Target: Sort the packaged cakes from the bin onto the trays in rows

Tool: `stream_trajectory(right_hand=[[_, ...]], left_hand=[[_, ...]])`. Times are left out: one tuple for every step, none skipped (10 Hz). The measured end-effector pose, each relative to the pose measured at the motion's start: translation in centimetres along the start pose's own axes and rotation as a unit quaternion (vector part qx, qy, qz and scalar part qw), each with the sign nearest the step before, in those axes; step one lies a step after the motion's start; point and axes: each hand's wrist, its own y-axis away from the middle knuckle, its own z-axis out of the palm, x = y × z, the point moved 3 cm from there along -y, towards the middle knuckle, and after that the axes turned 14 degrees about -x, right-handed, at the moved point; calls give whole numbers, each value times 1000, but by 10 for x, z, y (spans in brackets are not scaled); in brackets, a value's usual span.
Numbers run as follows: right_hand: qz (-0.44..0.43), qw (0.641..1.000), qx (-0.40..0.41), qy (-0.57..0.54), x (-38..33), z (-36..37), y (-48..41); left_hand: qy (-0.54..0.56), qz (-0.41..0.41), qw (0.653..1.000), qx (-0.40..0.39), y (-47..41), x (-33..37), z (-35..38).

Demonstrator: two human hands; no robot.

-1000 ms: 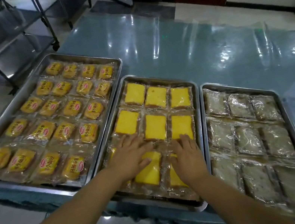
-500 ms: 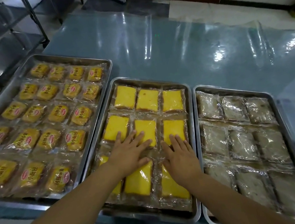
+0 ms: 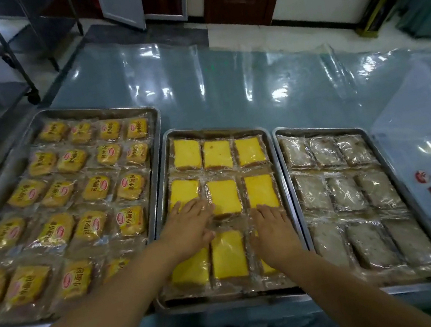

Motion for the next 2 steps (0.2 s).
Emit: stream_trajectory(right_hand=[[-5,999,46,1,-33,-8,8],[11,997,73,-1,-62,-25,14]], left_hand=[[11,20,1000,20,22,-20,-16],[80,42,996,17,46,-37,-33]])
